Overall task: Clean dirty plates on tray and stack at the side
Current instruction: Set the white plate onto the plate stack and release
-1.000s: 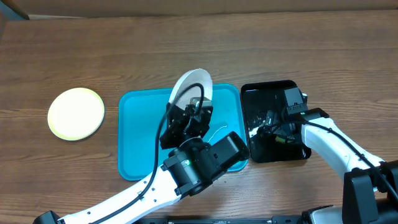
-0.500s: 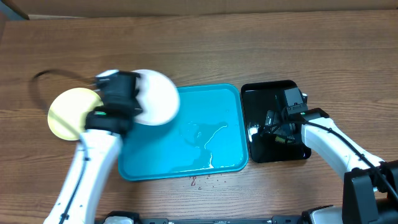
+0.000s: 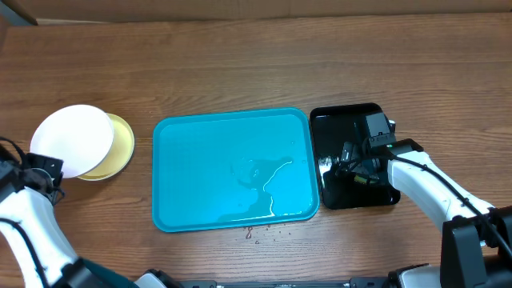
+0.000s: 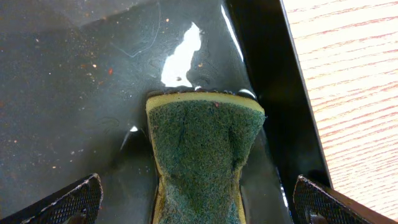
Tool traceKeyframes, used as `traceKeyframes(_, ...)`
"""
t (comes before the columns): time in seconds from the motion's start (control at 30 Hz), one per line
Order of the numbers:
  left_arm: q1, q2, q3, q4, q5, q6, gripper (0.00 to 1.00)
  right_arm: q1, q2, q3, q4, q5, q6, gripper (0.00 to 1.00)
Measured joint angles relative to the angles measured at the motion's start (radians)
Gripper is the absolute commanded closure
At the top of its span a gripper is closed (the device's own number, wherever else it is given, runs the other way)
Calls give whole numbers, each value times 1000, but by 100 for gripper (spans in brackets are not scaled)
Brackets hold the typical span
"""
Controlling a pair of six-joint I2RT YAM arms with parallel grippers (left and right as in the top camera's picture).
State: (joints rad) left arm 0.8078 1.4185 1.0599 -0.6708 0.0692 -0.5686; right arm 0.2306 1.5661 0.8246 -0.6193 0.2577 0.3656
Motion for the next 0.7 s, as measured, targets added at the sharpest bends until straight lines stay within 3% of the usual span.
traceKeyframes(0.23, -3, 132, -2, 78, 36, 6, 96, 0, 0, 0, 1, 0, 0, 0)
traceKeyframes(0.53, -39, 171, -2, 142, 40, 37, 95, 0, 0, 0, 1, 0, 0, 0)
traceKeyframes(0.57, -50, 178, -2, 148, 40, 48, 91, 0, 0, 0, 1, 0, 0, 0)
traceKeyframes(0.6, -61, 183, -2, 152, 41, 53, 80, 0, 0, 0, 1, 0, 0, 0)
traceKeyframes(0.63, -72, 188, -2, 155, 40, 63, 59, 0, 0, 0, 0, 0, 0, 0)
traceKeyframes(0.7, -91, 192, -2, 159, 39, 80, 46, 0, 0, 0, 1, 0, 1, 0)
